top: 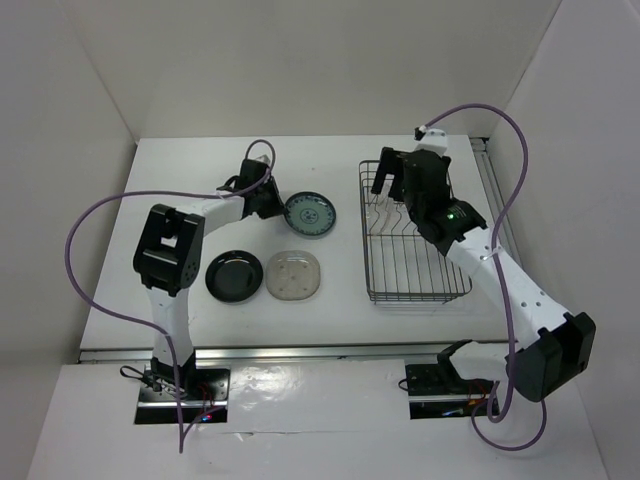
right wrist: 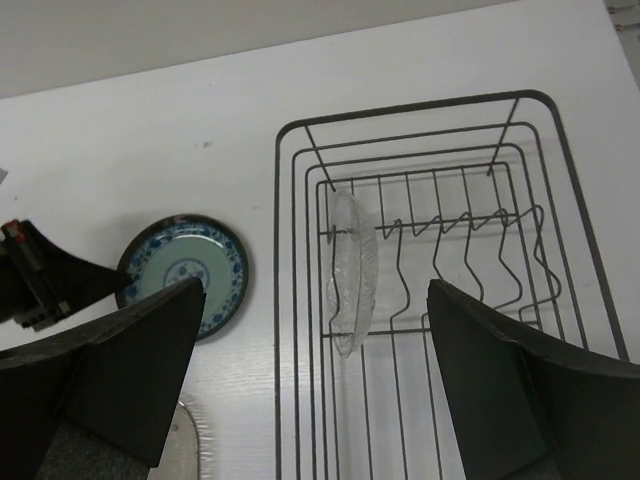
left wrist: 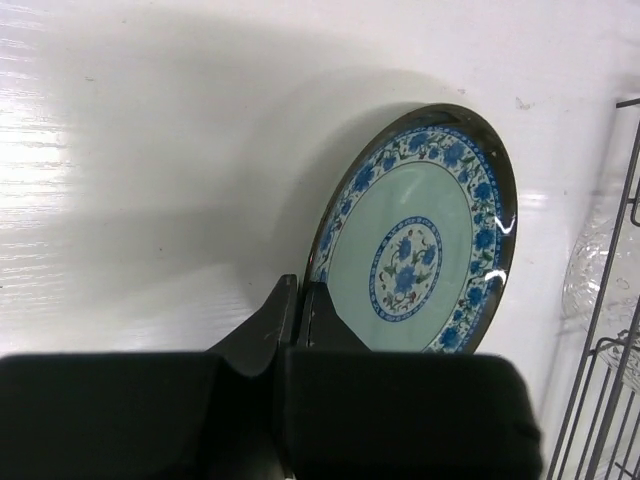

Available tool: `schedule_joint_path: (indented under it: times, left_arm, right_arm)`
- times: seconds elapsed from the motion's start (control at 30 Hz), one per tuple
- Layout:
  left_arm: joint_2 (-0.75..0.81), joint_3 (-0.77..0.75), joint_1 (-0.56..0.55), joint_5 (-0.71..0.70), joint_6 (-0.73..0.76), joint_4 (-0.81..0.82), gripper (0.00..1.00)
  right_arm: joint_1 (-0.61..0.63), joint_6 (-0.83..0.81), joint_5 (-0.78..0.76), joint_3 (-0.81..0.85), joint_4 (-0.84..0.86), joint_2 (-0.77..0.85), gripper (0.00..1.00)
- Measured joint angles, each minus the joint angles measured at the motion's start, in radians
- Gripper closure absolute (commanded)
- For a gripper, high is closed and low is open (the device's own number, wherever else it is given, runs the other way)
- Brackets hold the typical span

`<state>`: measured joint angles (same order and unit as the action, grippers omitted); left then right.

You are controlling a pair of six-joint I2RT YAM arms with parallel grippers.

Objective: Load the plates into the dish rack

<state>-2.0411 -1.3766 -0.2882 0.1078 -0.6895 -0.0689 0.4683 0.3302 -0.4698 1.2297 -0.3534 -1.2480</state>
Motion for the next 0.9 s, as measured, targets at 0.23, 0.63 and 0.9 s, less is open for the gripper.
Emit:
schedule_joint_path:
  times: [0.23,0.63,0.9]
  left_arm:
    - [0.131,0.178,0.058,0.019,-0.03,0.06,1.0]
    - [0.605,0.396,0.12,0.256,0.012,0.332,1.0]
    - [0.655,0.52,0.1,0.479,-0.005,0.565,1.0]
  right_arm:
    - [-0.023,-0.083,0.336,-0.114,0.108,0.014,0.0]
    - [-0.069,-0.12,0.803,-0.143,0.328,-0.018,0.0]
    - [-0.088,-0.118,0.893,-0.143,0.357,-0.089,0.04]
